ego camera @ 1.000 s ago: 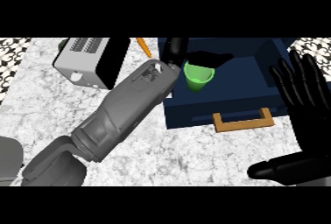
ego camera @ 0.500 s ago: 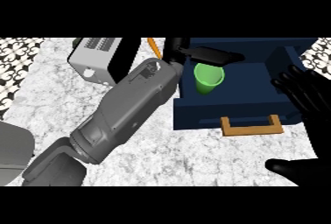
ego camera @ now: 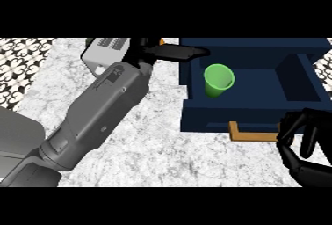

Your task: Pick up the cup, place it into the drawer and close the drawer

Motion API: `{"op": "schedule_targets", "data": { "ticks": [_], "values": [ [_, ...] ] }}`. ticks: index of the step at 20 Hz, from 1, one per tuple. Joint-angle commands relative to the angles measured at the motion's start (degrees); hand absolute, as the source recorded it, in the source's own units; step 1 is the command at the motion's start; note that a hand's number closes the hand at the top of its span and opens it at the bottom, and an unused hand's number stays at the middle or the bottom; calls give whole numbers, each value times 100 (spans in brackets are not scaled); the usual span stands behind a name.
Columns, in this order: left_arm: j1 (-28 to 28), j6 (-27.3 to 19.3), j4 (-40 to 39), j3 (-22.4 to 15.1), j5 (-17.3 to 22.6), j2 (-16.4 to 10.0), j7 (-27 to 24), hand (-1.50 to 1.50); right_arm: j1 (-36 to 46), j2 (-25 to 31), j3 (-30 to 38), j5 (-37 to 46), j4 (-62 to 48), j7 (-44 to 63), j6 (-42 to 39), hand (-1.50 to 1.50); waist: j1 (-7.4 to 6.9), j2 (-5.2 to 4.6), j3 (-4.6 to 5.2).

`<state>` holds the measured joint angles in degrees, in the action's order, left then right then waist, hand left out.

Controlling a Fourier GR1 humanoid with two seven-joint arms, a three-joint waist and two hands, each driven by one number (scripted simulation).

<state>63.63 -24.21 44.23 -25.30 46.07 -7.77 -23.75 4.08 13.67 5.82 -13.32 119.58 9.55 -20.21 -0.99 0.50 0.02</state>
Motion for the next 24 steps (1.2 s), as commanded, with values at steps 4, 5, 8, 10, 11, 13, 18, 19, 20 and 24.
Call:
{"op": "schedule_targets", "data": {
  "ticks": [4, 5, 8, 10, 11, 13, 18, 19, 20, 24],
  "values": [
    [-1595, -19, 1682, 122, 96, -934, 297, -150, -263, 317, -121, 744, 48, -83, -252, 150, -110, 20, 0],
    [-1603, -61, 1883, 167, 94, -1132, 527, -150, -370, 382, -234, 797, 211, 53, -339, 150, -67, 16, 0],
    [-2380, -104, 2914, 230, 128, -1488, 700, -150, -150, 133, -439, 1158, -155, 101, -86, 150, -84, -3, -1],
    [-2973, 71, 3391, 257, 210, -1774, 730, -150, -117, 155, -419, 1527, -550, -213, -67, 150, -151, -8, -2],
    [-3067, 400, 3282, 481, 225, -1972, 662, -150, -228, 182, -484, 1591, -292, -118, -93, 150, -25, -26, 0],
    [-3526, 358, 3650, 488, 206, -2010, 657, -150, -94, 153, -623, 2074, -756, -502, -43, 150, -38, -37, -3],
    [-4247, 664, 3921, 610, 302, -2154, 388, -150, 7, 660, -1326, 3649, -718, -1047, -13, 150, -105, -32, 2],
    [-4076, 656, 4146, 735, 407, -2324, 647, -150, -2, 795, -1352, 3968, -1305, -1526, 36, 150, -144, -43, -8],
    [-4376, 986, 3907, 722, 298, -2313, 338, -150, 150, 698, -1583, 4158, -1095, -1178, 114, 150, -56, -51, 2],
    [-4936, 1330, 3996, 994, 303, -2444, 225, -150, 460, 573, -1853, 4831, -1925, -1434, 433, 150, -19, -56, -1]
  ]
}}
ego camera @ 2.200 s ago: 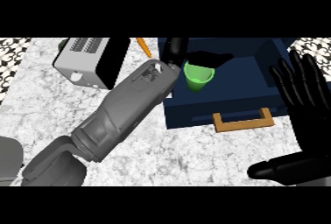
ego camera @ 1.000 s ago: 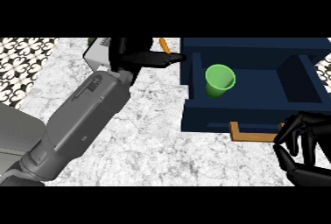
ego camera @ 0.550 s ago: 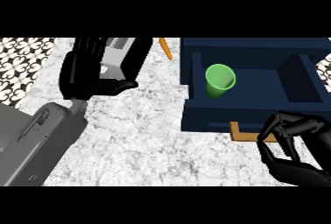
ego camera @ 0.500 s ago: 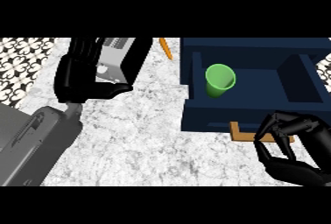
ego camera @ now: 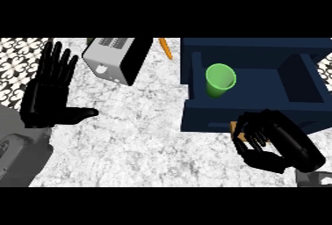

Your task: Pick up the cup, place it into the drawer and close the drawer

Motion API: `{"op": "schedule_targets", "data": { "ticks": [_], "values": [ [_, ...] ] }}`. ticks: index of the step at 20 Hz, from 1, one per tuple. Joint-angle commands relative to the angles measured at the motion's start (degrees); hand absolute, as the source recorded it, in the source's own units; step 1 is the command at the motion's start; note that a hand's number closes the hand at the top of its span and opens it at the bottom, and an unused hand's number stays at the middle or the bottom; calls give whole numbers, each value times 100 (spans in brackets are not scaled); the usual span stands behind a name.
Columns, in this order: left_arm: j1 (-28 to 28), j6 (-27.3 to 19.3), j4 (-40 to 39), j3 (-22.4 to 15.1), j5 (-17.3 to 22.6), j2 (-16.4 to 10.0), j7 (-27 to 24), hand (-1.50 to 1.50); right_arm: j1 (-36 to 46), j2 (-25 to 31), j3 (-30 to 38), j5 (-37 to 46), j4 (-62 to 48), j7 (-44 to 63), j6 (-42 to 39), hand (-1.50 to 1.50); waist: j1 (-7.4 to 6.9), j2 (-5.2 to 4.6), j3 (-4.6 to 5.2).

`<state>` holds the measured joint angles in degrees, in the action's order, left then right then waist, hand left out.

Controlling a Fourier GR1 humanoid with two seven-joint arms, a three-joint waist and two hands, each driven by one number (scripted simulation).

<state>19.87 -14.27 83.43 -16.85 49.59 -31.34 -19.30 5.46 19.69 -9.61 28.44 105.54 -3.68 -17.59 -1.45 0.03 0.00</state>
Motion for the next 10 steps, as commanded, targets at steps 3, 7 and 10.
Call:
{"op": "schedule_targets", "data": {
  "ticks": [3, 7, 10],
  "values": [
    [-642, 694, -85, 407, -61, -95, -223, -150, 353, -208, -393, 1063, -1431, -678, 656, 150, 87, -15, 0],
    [-856, 1105, -205, 698, -44, -91, -245, -150, 961, -672, -505, 1478, -2575, -656, 1025, -150, 89, -16, 0],
    [-1302, 1002, 244, 567, -317, 38, -437, -150, 1354, -543, -303, 1702, -3537, -1018, 1230, -150, 63, -15, -1]
  ]
}}
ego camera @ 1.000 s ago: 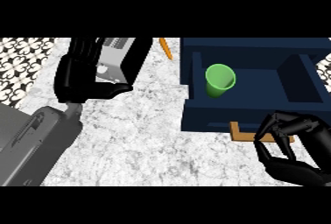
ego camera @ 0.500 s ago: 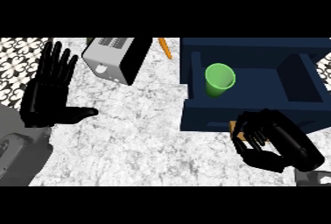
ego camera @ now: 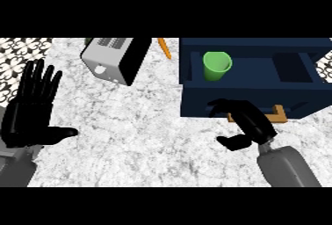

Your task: Pick up the cup, place it into the drawer and close the drawer

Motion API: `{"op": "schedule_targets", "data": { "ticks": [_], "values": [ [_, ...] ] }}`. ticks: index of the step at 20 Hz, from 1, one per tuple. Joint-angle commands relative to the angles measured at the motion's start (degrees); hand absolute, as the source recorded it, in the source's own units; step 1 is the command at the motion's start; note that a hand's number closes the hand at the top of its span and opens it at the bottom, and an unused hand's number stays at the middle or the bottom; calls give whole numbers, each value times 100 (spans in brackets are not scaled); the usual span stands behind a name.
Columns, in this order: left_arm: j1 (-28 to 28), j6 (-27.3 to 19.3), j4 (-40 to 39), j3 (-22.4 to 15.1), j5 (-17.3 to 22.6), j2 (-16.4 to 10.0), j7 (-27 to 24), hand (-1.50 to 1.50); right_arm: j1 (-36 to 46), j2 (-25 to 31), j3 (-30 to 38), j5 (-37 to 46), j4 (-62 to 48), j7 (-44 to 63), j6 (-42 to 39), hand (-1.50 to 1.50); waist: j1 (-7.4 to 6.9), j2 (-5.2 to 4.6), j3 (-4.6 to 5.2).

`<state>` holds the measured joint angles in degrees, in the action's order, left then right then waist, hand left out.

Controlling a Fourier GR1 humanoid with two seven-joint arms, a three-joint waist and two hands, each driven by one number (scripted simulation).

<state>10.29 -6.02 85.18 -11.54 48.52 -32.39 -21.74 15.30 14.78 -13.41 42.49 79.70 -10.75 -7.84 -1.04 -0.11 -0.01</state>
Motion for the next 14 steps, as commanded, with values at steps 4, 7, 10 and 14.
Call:
{"op": "schedule_targets", "data": {
  "ticks": [4, 7, 10, 14],
  "values": [
    [-508, 712, -234, 486, -177, 126, -219, -150, 740, -67, 278, 338, -1765, -740, 294, -150, 46, -2, 0],
    [-277, 1049, -435, 861, 83, -77, 75, -150, 1521, -439, 389, 472, -2693, -578, 414, -150, 24, -12, 0],
    [-534, 1235, -366, 862, -144, 59, 37, -150, 1550, -412, 582, 510, -3431, -1172, 797, -150, 38, -4, 0],
    [-187, 1007, -241, 846, -164, 101, 271, -150, 2764, -244, 1139, 244, -4807, -1514, 581, -150, -42, -38, -5]
  ]
}}
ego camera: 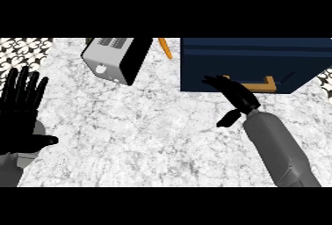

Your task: Pick up the cup, place it into the drawer and close the drawer

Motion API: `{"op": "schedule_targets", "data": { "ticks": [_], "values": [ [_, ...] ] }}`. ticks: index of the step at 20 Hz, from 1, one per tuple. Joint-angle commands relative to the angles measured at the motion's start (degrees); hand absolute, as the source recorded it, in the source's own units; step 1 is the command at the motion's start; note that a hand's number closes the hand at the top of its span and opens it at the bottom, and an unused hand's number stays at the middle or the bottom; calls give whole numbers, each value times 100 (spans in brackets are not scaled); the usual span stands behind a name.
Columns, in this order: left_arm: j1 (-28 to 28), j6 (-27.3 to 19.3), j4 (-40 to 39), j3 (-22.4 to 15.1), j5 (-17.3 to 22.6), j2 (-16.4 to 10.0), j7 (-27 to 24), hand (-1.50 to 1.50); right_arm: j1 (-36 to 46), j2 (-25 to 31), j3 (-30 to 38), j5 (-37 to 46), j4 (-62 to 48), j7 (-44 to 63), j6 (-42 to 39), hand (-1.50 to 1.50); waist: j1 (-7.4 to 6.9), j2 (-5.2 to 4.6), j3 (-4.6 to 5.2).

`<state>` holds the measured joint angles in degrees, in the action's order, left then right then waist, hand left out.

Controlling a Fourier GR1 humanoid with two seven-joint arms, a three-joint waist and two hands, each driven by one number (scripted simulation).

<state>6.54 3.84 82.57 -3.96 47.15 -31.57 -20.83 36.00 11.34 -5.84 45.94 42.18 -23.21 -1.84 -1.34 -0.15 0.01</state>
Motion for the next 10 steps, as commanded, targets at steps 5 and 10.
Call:
{"op": "schedule_targets", "data": {
  "ticks": [5, 10],
  "values": [
    [73, 252, 26, 143, 0, 116, 101, -150, 1335, 601, 699, -177, -2081, -861, -241, -150, -114, -82, -12],
    [-22, 384, -25, 90, -86, 173, 96, -150, 1847, 666, 801, -117, -2685, -819, -192, -150, -230, -126, -14]
  ]
}}
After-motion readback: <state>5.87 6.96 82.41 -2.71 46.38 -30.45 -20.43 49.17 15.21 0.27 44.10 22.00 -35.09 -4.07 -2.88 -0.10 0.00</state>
